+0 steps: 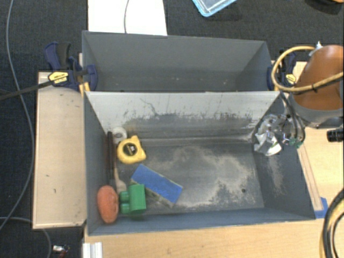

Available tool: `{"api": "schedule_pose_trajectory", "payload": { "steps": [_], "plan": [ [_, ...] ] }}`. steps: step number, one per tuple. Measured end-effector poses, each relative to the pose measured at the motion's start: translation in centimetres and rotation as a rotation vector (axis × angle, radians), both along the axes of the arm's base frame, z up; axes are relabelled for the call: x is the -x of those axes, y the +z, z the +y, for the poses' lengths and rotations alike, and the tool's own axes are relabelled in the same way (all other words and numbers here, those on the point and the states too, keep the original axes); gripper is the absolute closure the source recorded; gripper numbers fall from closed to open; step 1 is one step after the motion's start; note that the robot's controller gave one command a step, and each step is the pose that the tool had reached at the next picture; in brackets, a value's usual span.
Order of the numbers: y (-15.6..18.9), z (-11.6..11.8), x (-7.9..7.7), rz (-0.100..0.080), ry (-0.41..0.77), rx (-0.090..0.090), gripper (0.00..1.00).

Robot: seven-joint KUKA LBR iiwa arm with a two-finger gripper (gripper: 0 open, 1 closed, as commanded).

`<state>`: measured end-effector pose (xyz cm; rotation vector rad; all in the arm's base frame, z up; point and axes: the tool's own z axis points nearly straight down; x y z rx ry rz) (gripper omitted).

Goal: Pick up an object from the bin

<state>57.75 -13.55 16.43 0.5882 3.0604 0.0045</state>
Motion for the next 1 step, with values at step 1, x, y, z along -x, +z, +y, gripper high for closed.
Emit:
{"api": "schedule_pose_trajectory", "payload": {
  "steps": [1],
  "plan": [
    [2.78,-0.01,-0.05,-0.002,0.0,0.0,1.0]
  ]
}}
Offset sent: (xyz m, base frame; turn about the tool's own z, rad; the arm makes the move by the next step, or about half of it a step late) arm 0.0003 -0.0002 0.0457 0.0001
